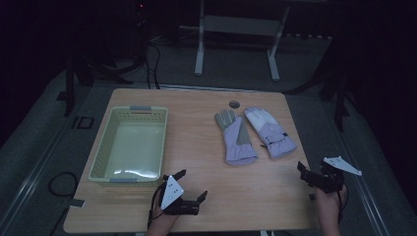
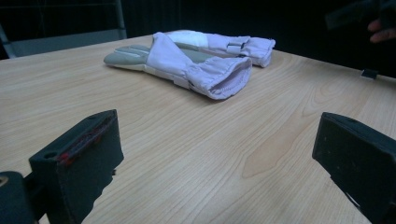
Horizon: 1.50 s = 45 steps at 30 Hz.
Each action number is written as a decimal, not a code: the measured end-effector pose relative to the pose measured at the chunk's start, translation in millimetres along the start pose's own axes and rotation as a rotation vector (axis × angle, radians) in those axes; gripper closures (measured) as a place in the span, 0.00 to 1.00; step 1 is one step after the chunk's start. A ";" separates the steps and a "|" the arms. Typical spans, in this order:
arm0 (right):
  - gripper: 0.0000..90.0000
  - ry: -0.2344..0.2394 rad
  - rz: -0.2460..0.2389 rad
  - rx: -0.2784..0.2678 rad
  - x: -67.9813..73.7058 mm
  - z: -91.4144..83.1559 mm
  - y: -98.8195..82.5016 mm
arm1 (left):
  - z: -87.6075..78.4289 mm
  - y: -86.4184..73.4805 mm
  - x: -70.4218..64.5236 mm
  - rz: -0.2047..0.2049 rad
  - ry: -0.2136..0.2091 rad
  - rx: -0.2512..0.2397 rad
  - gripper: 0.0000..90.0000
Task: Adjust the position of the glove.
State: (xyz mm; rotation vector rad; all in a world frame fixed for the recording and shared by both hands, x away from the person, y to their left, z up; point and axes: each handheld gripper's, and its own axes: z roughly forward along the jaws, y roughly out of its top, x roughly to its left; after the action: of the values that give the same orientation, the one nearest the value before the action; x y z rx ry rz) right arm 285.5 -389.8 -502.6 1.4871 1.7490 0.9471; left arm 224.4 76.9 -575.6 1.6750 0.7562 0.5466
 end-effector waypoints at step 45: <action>0.15 0.244 -0.088 0.047 111.9 37.2 131.2 | 1.1 0.7 -0.3 0.009 -0.009 0.013 0.02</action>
State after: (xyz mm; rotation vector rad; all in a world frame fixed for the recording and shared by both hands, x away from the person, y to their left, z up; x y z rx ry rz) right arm 368.6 -262.2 -413.6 1.3565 2.0057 1.0851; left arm 225.1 75.8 -575.2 1.6927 0.7474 0.5418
